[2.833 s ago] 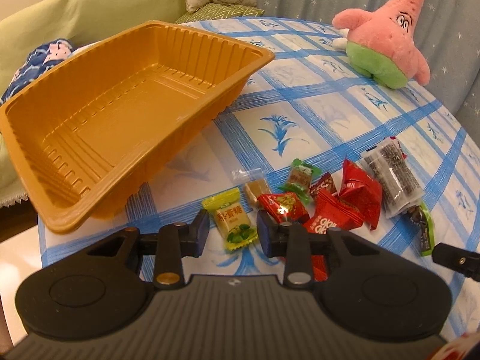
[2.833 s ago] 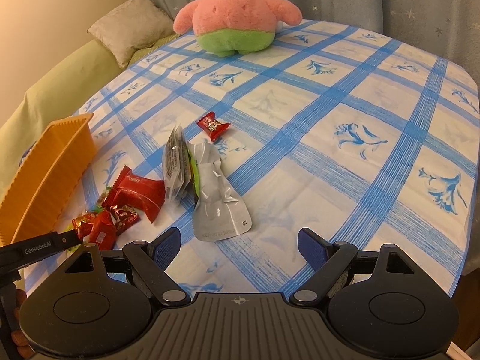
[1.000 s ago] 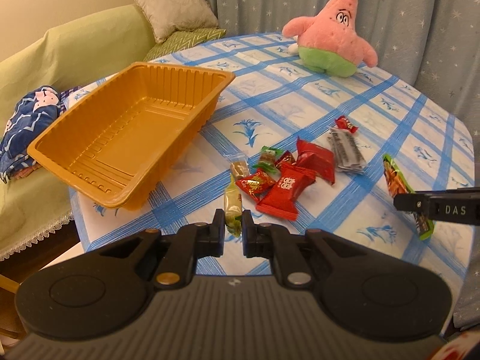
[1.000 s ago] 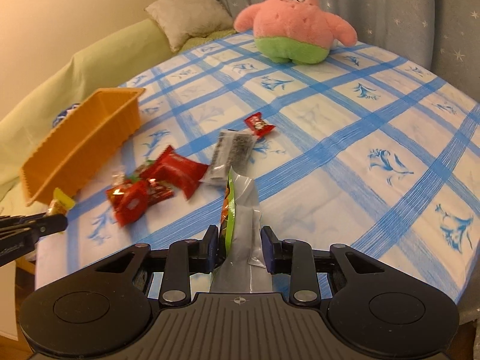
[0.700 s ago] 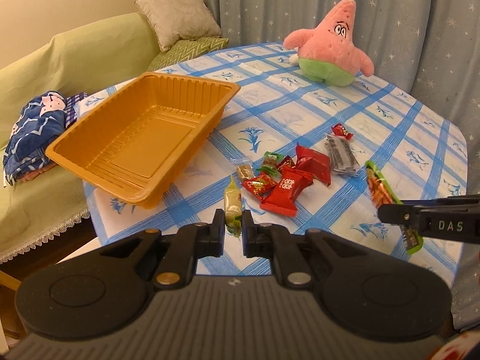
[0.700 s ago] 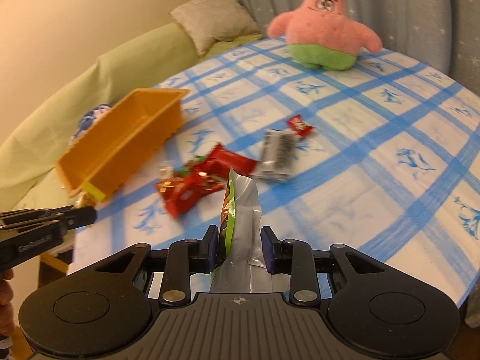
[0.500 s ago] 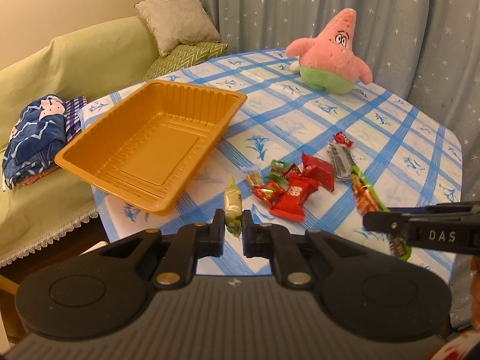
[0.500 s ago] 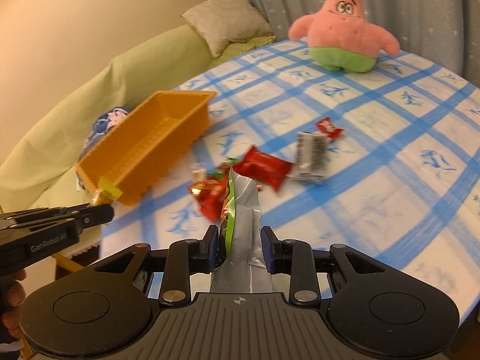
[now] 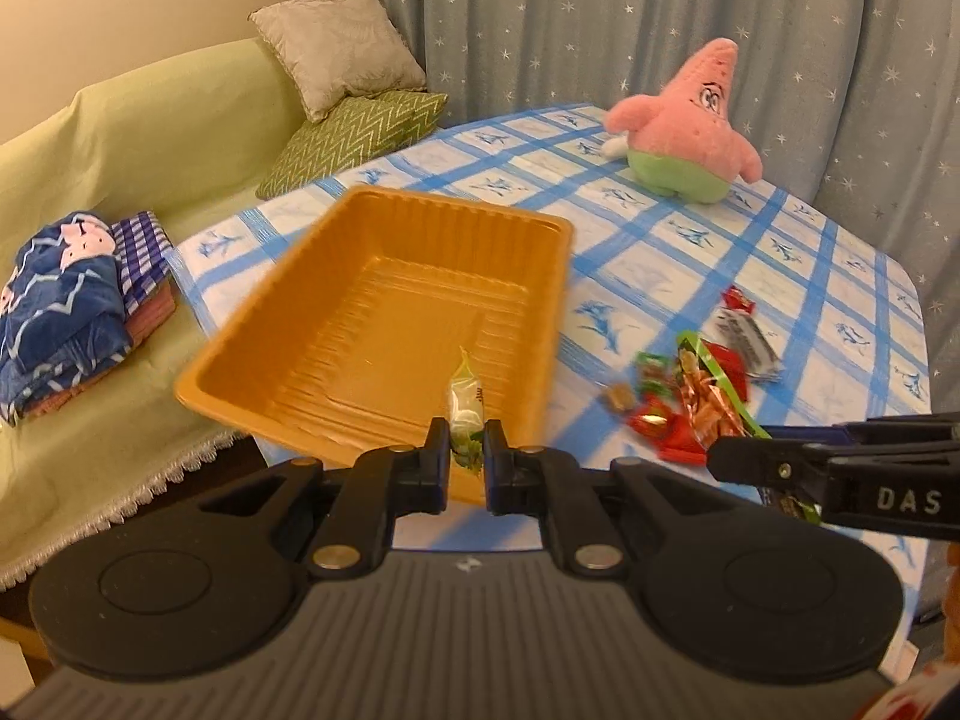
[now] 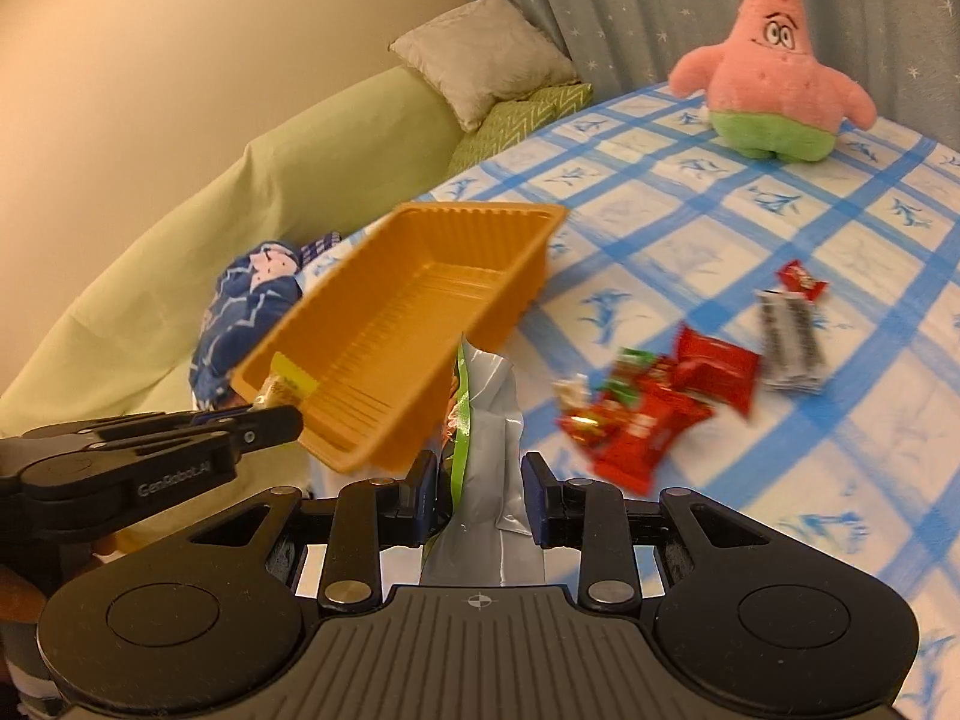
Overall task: Organize snacks
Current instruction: 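Carry the yellow candy and silver pouch over the orange tray with both tools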
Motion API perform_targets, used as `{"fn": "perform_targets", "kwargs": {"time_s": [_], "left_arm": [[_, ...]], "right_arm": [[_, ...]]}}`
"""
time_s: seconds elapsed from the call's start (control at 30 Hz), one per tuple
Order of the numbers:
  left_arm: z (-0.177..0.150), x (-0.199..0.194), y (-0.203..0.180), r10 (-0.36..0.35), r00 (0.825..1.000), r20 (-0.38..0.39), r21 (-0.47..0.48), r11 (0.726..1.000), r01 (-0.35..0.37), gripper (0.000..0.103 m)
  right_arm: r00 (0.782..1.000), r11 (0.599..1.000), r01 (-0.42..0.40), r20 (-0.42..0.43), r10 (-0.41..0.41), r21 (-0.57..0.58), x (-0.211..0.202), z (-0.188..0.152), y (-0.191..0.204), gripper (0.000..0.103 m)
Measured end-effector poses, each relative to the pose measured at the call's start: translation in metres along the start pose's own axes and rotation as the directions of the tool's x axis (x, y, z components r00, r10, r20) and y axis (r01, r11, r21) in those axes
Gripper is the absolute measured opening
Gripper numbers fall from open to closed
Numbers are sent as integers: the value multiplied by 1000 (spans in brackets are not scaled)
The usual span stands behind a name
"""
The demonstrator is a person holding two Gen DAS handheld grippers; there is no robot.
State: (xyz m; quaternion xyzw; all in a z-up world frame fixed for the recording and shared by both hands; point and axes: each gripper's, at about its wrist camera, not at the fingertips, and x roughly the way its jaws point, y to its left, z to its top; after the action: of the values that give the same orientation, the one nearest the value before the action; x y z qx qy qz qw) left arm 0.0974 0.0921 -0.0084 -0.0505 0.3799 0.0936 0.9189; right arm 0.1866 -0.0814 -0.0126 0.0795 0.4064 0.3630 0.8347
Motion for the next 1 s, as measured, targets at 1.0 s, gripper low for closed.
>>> {"fn": "perform_targets", "kwargs": {"time_s": [1.0], "left_arm": [[51,102,90,-145,980,-137,141,976,164,11]], "right_arm": [[997,996,72,26,-73,51,97,45,75,31]]}}
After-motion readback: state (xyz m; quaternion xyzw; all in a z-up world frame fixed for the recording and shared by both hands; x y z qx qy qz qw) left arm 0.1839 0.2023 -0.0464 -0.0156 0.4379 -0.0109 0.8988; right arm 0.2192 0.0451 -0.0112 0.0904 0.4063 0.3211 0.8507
